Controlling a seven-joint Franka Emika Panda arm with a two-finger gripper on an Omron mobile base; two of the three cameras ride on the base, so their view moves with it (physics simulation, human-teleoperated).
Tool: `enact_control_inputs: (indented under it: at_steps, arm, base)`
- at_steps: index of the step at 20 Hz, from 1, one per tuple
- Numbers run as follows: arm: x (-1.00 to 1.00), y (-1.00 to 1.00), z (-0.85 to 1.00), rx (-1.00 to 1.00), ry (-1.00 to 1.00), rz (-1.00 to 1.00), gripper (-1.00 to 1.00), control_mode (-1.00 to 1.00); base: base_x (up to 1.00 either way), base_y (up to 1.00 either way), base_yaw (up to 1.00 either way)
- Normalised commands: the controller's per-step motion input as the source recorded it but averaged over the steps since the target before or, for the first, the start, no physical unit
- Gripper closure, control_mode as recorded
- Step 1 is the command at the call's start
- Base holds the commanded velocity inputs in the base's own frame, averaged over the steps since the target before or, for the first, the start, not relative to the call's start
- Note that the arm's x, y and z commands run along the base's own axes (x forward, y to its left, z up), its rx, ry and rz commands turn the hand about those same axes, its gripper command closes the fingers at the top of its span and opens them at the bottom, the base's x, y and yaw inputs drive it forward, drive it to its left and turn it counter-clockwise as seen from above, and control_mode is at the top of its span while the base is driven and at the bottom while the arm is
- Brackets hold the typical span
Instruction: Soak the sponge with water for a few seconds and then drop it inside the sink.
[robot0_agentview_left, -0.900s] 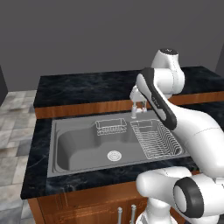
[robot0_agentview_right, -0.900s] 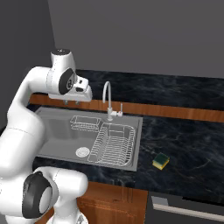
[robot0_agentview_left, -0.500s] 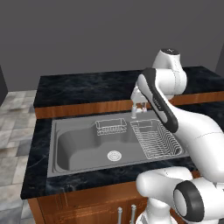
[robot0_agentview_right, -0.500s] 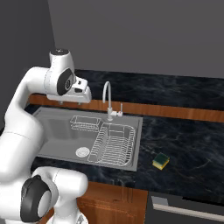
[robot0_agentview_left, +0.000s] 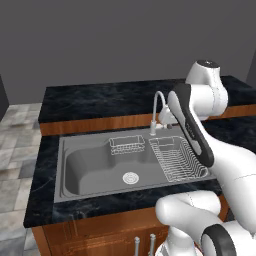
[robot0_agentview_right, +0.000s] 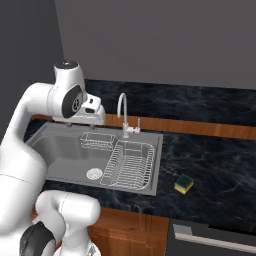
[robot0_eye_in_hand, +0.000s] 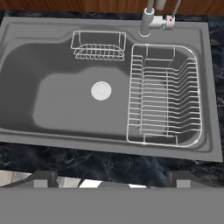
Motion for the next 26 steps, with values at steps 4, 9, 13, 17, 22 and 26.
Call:
enact_control_inputs:
  at_steps: [4,9,13,17,22,26]
  arm:
    - [-0.34,-0.43,0.00,0.00,0.00,0.00,-1.00,-1.00]
    - [-0.29,-0.39,0.00,0.00,0.00,0.00,-1.00,-1.00]
    - [-0.25,-0.33,-0.01,0.00,0.00,0.00,-1.00,-1.00]
    - [-0.18,-0.34,0.00,0.00,0.00,0.01,-1.00,-1.00]
    - [-0.14,-0.34,0.00,0.00,-0.03,0.02,-1.00,-1.00]
    - [-0.07,-0.32,0.00,0.00,-0.15,0.03,-1.00,-1.00]
  base:
    - [0.00,0.00,0.00]
    - [0.00,0.00,0.00]
    - [0.00,0.00,0.00]
    - [0.00,0.00,0.00]
    - [0.00,0.00,0.00]
    - [0.00,0.00,0.00]
